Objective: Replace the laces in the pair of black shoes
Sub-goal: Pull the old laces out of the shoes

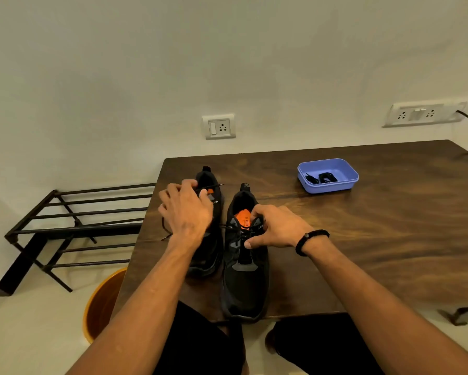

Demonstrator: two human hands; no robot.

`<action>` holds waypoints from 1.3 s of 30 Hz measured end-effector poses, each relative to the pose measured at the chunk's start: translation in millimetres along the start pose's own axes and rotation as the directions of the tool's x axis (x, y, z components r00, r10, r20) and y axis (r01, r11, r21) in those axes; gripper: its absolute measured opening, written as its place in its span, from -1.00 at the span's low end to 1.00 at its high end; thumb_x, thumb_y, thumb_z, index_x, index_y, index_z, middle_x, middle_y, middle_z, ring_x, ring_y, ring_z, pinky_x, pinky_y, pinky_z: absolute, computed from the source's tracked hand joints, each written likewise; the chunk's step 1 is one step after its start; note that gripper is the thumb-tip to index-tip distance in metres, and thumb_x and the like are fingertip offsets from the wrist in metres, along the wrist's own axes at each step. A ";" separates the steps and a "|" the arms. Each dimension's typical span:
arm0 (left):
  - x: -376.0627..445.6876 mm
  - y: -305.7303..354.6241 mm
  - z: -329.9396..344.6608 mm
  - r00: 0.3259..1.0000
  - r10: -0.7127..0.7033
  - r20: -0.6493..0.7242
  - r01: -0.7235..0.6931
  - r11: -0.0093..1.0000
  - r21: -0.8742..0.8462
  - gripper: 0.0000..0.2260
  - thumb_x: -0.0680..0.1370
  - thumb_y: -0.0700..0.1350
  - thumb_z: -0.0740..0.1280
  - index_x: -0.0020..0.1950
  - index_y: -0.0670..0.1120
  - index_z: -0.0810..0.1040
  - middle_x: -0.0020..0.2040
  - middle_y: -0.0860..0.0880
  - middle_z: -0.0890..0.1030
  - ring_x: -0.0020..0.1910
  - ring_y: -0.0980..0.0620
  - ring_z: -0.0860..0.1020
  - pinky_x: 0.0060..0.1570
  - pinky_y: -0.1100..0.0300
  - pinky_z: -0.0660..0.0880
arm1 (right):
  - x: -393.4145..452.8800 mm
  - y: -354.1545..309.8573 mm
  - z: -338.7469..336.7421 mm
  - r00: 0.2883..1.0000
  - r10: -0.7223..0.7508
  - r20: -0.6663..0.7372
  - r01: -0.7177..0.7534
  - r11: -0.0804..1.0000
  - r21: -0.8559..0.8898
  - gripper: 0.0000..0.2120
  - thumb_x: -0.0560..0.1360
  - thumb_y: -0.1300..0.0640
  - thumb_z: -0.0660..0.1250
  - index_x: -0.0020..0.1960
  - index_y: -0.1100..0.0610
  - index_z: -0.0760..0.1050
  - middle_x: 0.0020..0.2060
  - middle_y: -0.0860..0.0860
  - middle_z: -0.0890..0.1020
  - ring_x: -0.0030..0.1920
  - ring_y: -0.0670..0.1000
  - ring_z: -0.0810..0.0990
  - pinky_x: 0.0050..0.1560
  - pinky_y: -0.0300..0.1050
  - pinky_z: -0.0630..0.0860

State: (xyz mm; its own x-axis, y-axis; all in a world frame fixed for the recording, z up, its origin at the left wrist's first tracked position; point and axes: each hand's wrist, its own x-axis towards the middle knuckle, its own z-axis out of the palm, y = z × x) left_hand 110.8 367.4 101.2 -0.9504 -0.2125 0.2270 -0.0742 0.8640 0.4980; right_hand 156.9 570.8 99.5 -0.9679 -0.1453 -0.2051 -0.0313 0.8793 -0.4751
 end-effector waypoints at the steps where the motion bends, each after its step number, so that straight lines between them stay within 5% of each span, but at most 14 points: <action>1: -0.8 -1.2 0.2 1.000 -0.015 0.007 0.015 1.000 0.013 -0.51 0.60 0.10 0.36 0.49 0.01 0.38 0.40 -0.21 0.41 0.43 -0.24 0.30 0.38 -0.23 0.31 | -1.1 -1.0 -0.2 1.000 -0.008 -0.009 0.008 1.000 0.028 -0.47 0.38 -0.20 0.59 0.23 0.01 0.54 -0.07 -0.14 0.55 -0.08 -0.09 0.53 -0.21 -0.22 0.38; 3: -2.9 -2.3 2.0 0.998 0.055 0.005 -0.056 0.998 0.042 -0.47 0.58 0.08 0.39 0.52 0.06 0.35 0.36 -0.17 0.42 0.39 -0.20 0.35 0.38 -0.19 0.33 | -1.2 -8.0 2.3 0.998 -0.020 -0.058 0.026 0.994 0.106 -0.68 0.48 -0.16 0.52 0.07 0.05 0.65 -0.27 -0.20 0.49 -0.26 -0.17 0.47 -0.31 -0.27 0.31; 6: -4.3 1.1 2.6 0.949 0.268 0.165 -0.246 0.958 -0.145 -0.78 0.62 -0.02 0.37 0.26 0.07 0.62 0.01 0.00 0.67 0.00 0.08 0.62 0.11 0.06 0.59 | 2.5 -19.7 11.4 0.996 -0.010 -0.092 0.021 0.992 0.128 -0.70 0.62 0.00 0.37 -0.21 0.15 0.62 -0.38 -0.08 0.54 -0.34 -0.07 0.51 -0.33 -0.16 0.37; 9: -11.0 7.1 6.3 0.807 0.405 0.430 -0.332 0.913 -0.237 -0.84 0.65 -0.06 0.34 0.16 0.05 0.70 -0.09 0.04 0.70 -0.15 0.15 0.62 -0.11 0.29 0.50 | 7.2 -26.6 21.5 0.996 0.069 -0.057 -0.056 0.978 0.202 -0.69 0.65 0.10 0.25 -0.25 0.12 0.51 -0.38 0.05 0.62 -0.38 0.04 0.60 -0.36 -0.07 0.52; 11: -12.6 8.1 10.6 0.784 0.387 0.485 -0.335 0.922 -0.194 -0.85 0.66 -0.04 0.33 0.12 0.04 0.70 -0.11 0.02 0.69 -0.19 0.15 0.59 -0.21 0.36 0.42 | 6.9 -31.0 21.9 0.991 0.137 0.003 -0.130 0.933 0.336 -0.66 0.66 0.12 0.21 -0.28 0.10 0.48 -0.45 0.05 0.60 -0.52 0.00 0.52 -0.47 -0.14 0.47; 17: -7.6 2.1 13.5 0.837 0.250 0.487 -0.194 0.967 -0.163 -0.89 0.59 0.01 0.38 -0.08 0.14 0.69 -0.18 0.11 0.71 -0.17 0.15 0.66 -0.02 0.07 0.64 | 3.4 -37.8 11.6 0.959 0.212 0.187 -0.282 0.751 0.597 -0.69 0.64 0.19 0.22 -0.27 0.11 0.48 -0.52 0.00 0.47 -0.55 -0.04 0.37 -0.50 -0.21 0.35; 20: -8.3 3.1 12.8 0.841 0.231 0.490 -0.176 0.972 -0.156 -0.89 0.59 0.06 0.37 -0.08 0.17 0.69 -0.16 0.12 0.71 -0.14 0.12 0.66 0.01 0.00 0.65 | 4.7 -41.0 7.9 0.924 0.266 0.274 -0.380 0.556 0.739 -0.77 0.64 0.18 0.15 -0.15 0.11 0.47 -0.53 -0.03 0.43 -0.56 -0.07 0.30 -0.53 -0.25 0.36; 24: -8.1 1.9 12.1 0.853 0.197 0.483 -0.154 0.980 -0.128 -0.92 0.57 0.07 0.38 -0.10 0.18 0.65 -0.18 0.10 0.69 -0.16 0.08 0.66 -0.04 0.00 0.65 | 5.1 -26.3 -2.8 0.881 0.233 0.411 -0.450 0.148 0.881 -0.78 0.56 0.14 0.10 -0.26 0.06 0.32 -0.51 -0.04 0.37 -0.60 -0.11 0.17 -0.54 -0.27 0.29; 26: -8.4 1.2 12.5 0.851 0.195 0.487 -0.147 0.980 -0.135 -0.93 0.56 0.06 0.39 -0.12 0.17 0.64 -0.17 0.11 0.68 -0.15 0.07 0.66 -0.03 0.00 0.64 | 1.6 -15.1 -7.4 0.888 0.272 0.371 -0.454 0.381 0.806 -0.69 0.62 -0.07 0.22 -0.24 0.06 0.37 -0.49 -0.02 0.44 -0.57 -0.09 0.28 -0.49 -0.23 0.38; 28: -9.8 1.8 13.5 0.845 0.215 0.489 -0.156 0.975 -0.158 -0.93 0.57 0.04 0.39 -0.10 0.14 0.64 -0.19 0.09 0.69 -0.18 0.08 0.67 -0.04 0.00 0.65 | -0.2 -8.5 -6.0 0.928 0.317 0.195 -0.372 0.803 0.465 -0.58 0.55 -0.23 0.38 -0.24 0.08 0.44 -0.42 -0.01 0.54 -0.46 -0.04 0.46 -0.39 -0.15 0.48; 29: -10.6 2.9 13.8 0.845 0.229 0.484 -0.165 0.971 -0.172 -0.93 0.57 0.02 0.39 -0.09 0.12 0.65 -0.20 0.08 0.70 -0.20 0.09 0.67 -0.05 0.02 0.66 | 0.6 -6.3 -2.3 0.951 0.302 0.072 -0.310 0.910 0.275 -0.59 0.51 -0.21 0.45 -0.25 0.09 0.47 -0.36 -0.01 0.58 -0.35 0.00 0.55 -0.30 -0.09 0.53; 33: -11.9 6.0 14.8 0.841 0.277 0.465 -0.192 0.956 -0.222 -0.91 0.59 -0.04 0.40 -0.10 0.05 0.67 -0.25 0.04 0.69 -0.27 0.09 0.65 -0.11 0.09 0.64 | 2.7 -8.2 9.9 0.956 0.111 -0.270 -0.086 0.991 0.104 -0.75 0.48 -0.09 0.53 0.07 -0.03 0.58 0.08 -0.01 0.53 0.07 0.05 0.58 0.13 0.00 0.56; 36: -11.9 7.0 16.6 0.838 0.293 0.461 -0.214 0.953 -0.216 -0.89 0.59 -0.02 0.40 -0.12 0.04 0.65 -0.27 0.03 0.68 -0.32 0.08 0.62 -0.20 0.12 0.59 | 4.8 -17.2 14.1 0.975 -0.089 -0.204 0.077 0.995 -0.065 -0.62 0.53 -0.01 0.49 0.33 -0.03 0.57 0.27 0.02 0.41 0.26 0.08 0.42 0.28 0.03 0.51; 39: -13.4 6.7 17.1 0.846 0.292 0.446 -0.222 0.954 -0.203 -0.90 0.59 -0.04 0.39 -0.10 0.02 0.66 -0.24 0.01 0.69 -0.26 0.06 0.65 -0.13 0.09 0.62 | 7.9 -23.0 19.1 0.972 -0.120 -0.203 0.091 0.985 -0.149 -0.74 0.62 0.08 0.37 0.30 0.01 0.61 0.29 0.05 0.42 0.27 0.13 0.39 0.24 0.05 0.52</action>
State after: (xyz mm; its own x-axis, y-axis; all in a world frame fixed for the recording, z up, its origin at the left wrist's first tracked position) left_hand 117.8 383.8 87.2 -0.9605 0.2759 -0.0361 0.2014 0.7788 0.5941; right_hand 154.7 540.8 92.5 -0.9875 -0.1547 0.0315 -0.1556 0.9203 -0.3589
